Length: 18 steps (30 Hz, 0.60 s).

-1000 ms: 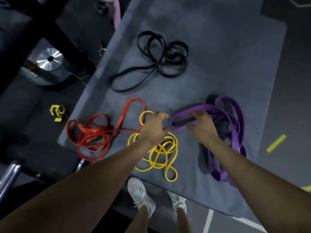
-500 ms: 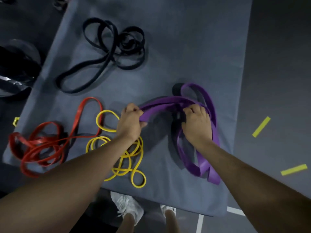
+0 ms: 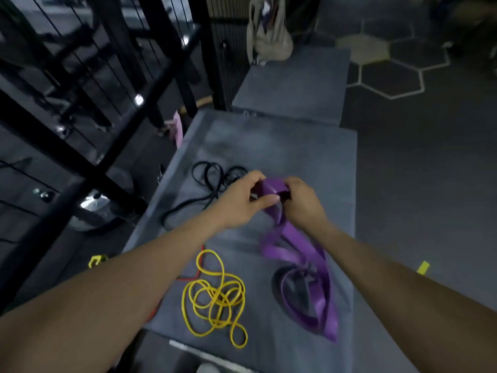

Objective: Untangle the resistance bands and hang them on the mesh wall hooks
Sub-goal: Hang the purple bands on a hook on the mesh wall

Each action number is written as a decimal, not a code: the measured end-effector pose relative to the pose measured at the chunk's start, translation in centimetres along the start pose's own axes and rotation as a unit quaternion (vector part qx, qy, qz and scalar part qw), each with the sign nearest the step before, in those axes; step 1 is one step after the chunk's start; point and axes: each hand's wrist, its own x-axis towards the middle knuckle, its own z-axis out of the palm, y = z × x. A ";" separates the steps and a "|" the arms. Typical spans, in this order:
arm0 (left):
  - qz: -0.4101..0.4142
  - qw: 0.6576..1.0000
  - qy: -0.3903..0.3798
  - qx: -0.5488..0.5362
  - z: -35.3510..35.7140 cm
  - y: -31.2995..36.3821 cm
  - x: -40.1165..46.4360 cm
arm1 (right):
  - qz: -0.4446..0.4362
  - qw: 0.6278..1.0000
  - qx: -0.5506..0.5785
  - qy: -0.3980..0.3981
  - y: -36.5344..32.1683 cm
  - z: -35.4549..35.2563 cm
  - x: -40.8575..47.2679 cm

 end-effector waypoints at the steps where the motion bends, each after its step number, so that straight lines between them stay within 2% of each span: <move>1: 0.001 1.000 0.014 -0.002 -1.4 1.9 0.0 | -0.005 1.000 0.003 0.007 -1.6 -1.8 0.3; 6: 0.005 1.000 0.025 0.016 -8.5 10.1 -0.9 | -0.069 0.995 0.054 0.049 -10.6 -9.9 0.6; 11: 0.050 0.993 0.105 -0.005 -16.2 17.7 -3.8 | -0.169 0.984 0.048 0.037 -19.9 -16.7 -0.5; 15: 0.092 0.979 0.178 -0.051 -21.8 23.2 -6.8 | -0.282 0.956 0.076 0.003 -27.0 -21.2 -2.2; 18: 0.118 0.958 0.226 -0.130 -24.8 27.1 -9.2 | -0.356 0.926 0.120 0.015 -32.0 -23.7 -3.9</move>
